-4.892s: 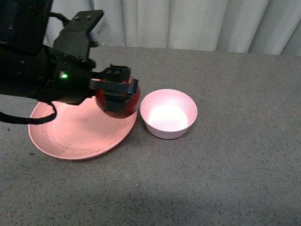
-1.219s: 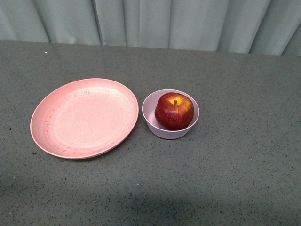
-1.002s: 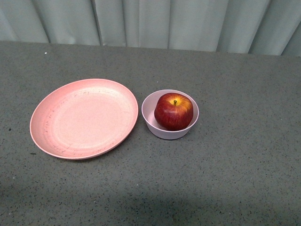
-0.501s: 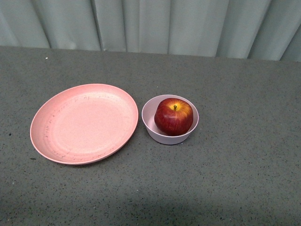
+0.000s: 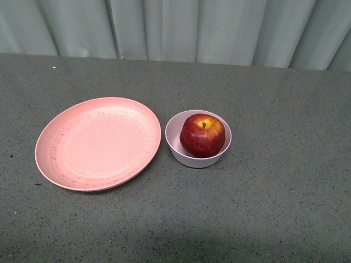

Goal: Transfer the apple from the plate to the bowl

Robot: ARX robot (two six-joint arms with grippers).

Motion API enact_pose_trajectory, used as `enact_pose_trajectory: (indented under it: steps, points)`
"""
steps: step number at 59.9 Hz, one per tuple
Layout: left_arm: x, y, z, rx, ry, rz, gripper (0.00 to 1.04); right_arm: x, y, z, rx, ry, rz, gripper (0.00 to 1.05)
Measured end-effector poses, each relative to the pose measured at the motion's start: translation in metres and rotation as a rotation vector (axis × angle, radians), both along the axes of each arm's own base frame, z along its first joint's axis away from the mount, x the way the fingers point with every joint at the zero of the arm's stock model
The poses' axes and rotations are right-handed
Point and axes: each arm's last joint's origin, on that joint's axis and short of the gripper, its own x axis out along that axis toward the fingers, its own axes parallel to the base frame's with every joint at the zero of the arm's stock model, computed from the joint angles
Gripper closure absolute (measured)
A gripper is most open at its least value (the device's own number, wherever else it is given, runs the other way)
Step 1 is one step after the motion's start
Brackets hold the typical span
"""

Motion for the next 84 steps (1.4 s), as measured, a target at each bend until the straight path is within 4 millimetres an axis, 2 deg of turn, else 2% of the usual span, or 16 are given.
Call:
enact_pose_trajectory:
  steps: [7, 16, 24, 47, 52, 84]
  points:
    - [-0.0085, -0.0001, -0.0033, 0.0, 0.015, -0.003, 1.01, 0.0, 0.0, 0.0, 0.0, 0.0, 0.0, 0.09]
    - [-0.0095, 0.0, -0.0028, 0.0, 0.006, -0.002, 1.0, 0.0, 0.0, 0.0, 0.0, 0.0, 0.0, 0.09]
    - [-0.0095, 0.0, -0.0028, 0.0, 0.006, -0.002, 0.7, 0.0, 0.0, 0.0, 0.0, 0.0, 0.0, 0.09]
    - [-0.0096, 0.0, -0.0027, 0.001, 0.006, -0.002, 0.05, 0.0, 0.0, 0.0, 0.0, 0.0, 0.0, 0.09]
    - [-0.0096, 0.0, -0.0027, 0.002, 0.006, -0.002, 0.07, 0.0, 0.0, 0.0, 0.0, 0.0, 0.0, 0.09]
    - [-0.0096, 0.0, -0.0027, 0.003, 0.005, -0.002, 0.07, 0.0, 0.0, 0.0, 0.0, 0.0, 0.0, 0.09]
